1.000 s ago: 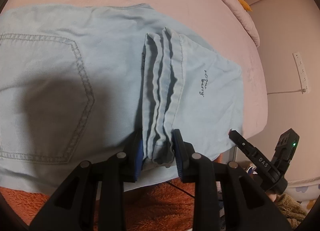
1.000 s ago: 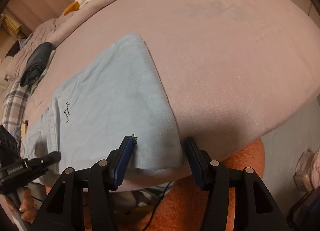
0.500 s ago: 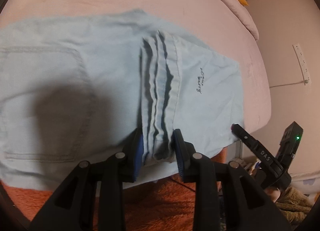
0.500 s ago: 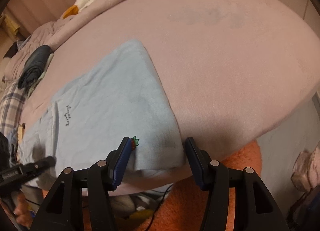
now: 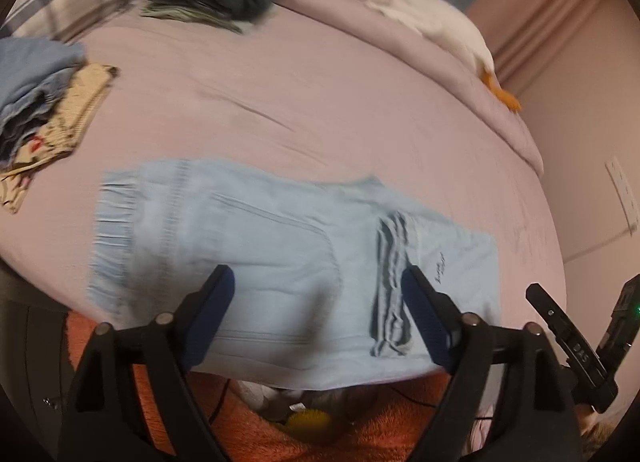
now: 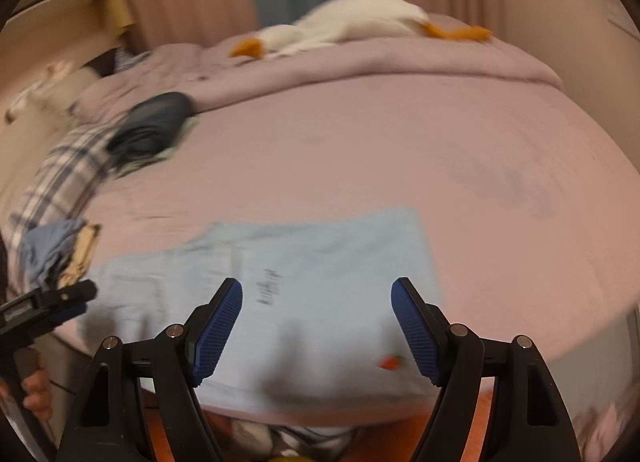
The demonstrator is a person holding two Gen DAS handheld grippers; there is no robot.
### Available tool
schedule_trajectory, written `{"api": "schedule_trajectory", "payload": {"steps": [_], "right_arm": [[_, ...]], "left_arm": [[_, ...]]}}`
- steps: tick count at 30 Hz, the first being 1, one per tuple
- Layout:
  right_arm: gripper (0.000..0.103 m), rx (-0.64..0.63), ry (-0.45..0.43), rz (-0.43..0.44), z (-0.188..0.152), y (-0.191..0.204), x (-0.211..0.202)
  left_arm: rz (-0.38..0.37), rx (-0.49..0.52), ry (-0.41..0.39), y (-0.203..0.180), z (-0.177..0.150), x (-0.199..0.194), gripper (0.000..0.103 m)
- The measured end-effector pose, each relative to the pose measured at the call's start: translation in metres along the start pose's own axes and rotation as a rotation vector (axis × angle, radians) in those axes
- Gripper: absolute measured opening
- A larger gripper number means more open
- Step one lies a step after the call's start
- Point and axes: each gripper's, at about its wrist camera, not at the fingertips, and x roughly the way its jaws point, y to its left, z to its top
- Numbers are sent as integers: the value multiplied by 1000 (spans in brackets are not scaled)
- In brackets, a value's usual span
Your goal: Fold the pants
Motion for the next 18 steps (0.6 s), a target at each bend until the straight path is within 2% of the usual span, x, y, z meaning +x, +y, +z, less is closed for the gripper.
{"api": "schedule_trajectory", "payload": {"steps": [3,7,10,14,18], "right_arm": [[78,-71,-11,51,9,28,5],[78,-113,-11,134,18,53,13],[78,-114,-16,180,23,67,14],[82,-94,-5,172,20,75,22],[82,-53,66,143,12,69,37]], "left_arm": [[18,-28,-27,16,3,-8,87],[81,-109,-99,48,12,-21,91],[73,-170,-92,70,13,-20,91],[62,-251,-68,95,10,-11,91],[120,-288,-34,112,4,2,91]]}}
